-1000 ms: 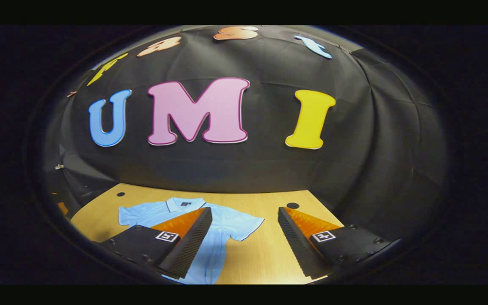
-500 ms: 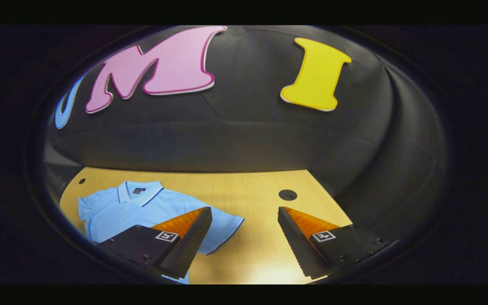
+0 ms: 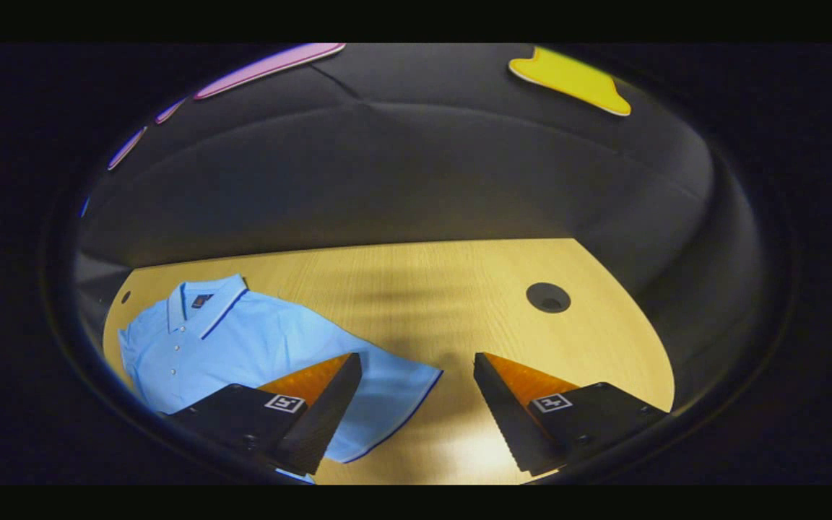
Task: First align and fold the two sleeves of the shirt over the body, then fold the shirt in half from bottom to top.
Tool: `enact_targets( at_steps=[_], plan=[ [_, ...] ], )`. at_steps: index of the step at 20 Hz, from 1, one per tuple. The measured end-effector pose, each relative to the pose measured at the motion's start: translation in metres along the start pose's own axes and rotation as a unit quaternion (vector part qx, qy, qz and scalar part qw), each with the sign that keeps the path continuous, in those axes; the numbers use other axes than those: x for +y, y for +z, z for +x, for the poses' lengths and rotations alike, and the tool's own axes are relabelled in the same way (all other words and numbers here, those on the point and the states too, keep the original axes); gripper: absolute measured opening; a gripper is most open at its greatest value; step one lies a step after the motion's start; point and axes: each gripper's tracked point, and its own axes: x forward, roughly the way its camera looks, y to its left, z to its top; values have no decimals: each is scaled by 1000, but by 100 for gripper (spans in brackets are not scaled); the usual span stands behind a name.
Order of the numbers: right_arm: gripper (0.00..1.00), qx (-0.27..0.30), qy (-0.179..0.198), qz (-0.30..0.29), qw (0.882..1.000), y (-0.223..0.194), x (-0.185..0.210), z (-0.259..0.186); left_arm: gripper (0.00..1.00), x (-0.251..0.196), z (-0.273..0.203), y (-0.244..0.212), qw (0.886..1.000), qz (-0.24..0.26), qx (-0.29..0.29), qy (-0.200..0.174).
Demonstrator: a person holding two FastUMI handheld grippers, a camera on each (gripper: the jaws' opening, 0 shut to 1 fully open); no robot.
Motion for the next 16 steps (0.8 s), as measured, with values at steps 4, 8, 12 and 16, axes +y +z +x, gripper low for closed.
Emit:
enact_targets(
  at_steps=[4,8,12,16],
  plan=[
    [97,24,-4,15,1000,-14,-1,13,99,1,4,0,1000,-8,4,1],
    [95,24,-9,7,1000,-15,-1,12,99,3,5,-5,1000,-13,9,4],
    [48,24,-2,8,1000,-13,5,11,99,4,6,-9,1000,-17,11,8],
    [34,26,-1,11,1000,-13,9,12,99,7,5,-11,1000,-15,12,12]
  ],
)
